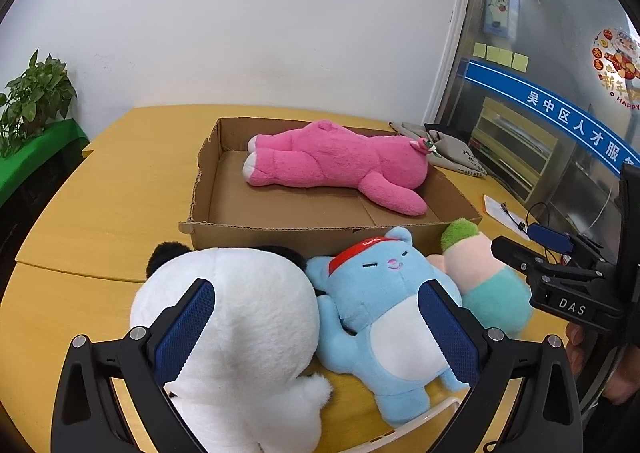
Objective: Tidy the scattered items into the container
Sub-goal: 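Move both grippers toward the white panda plush beside the box, then close both grippers on the white panda's sides and lift it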
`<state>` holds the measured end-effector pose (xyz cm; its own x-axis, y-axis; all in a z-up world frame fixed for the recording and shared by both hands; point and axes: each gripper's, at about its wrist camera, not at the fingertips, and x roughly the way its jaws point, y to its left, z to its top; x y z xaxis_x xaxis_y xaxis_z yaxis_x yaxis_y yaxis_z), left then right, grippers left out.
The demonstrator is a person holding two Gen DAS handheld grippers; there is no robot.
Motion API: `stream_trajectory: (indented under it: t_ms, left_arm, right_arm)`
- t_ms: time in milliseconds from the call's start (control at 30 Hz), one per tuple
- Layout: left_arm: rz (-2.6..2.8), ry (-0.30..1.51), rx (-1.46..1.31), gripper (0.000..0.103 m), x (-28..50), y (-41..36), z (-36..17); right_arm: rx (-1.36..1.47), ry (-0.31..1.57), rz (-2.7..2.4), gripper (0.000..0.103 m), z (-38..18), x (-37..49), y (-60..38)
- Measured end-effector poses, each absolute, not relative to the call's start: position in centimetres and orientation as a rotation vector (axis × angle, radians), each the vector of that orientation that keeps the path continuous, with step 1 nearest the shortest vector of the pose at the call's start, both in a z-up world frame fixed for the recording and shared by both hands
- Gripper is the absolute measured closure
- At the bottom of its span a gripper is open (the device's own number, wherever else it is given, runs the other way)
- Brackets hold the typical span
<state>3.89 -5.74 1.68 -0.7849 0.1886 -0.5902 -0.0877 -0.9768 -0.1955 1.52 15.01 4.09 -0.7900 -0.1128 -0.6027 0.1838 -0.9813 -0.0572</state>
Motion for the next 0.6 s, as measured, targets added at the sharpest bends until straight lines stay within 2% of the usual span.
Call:
stream_trajectory:
  t_ms: [200, 400, 533, 600]
  left_arm:
    - [2.831, -0.257, -0.973, 0.000, 4.3, -8.4, 1.4]
    - [2.766, -0.289, -1.046, 0.000, 3.4, -12.0, -0.3]
    - [2.734, -0.233, -1.127, 0.000, 1.8, -13.5, -2.5]
    - [2.682, -0.281, -1.179, 0.000, 0.9, -14.5, -3.9]
  right_arm:
    - [0.923, 0.171, -2.727, 0.021, 3.4, 1.8, 13.1]
    - [0.882, 0.261, -2.455, 0.021, 1.4, 3.6, 7.7]
    - [0.854, 0.213, -2.284, 0.021, 0.2, 4.0, 4.1]
    - [0.881, 0.178, -2.231, 0.021, -0.9, 3.6, 2.5]
